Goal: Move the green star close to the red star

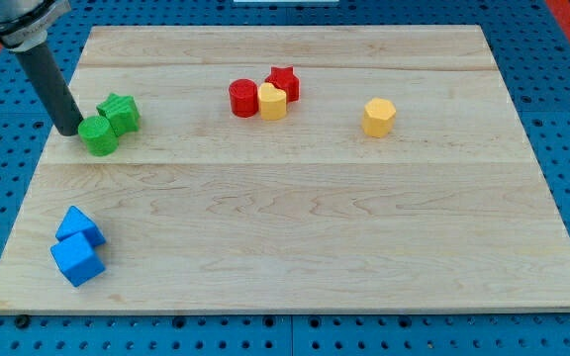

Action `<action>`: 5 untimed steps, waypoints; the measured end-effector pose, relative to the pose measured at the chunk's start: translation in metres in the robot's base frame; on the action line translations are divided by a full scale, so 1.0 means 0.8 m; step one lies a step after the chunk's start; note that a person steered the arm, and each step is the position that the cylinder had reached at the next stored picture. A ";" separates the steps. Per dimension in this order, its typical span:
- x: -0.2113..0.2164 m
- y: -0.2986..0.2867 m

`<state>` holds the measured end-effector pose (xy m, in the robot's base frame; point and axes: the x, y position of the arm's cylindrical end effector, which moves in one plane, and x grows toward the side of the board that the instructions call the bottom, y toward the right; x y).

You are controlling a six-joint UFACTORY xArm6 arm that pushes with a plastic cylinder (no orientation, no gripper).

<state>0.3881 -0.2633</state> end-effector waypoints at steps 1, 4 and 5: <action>-0.022 0.002; 0.023 0.159; 0.012 0.111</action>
<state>0.3977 -0.1743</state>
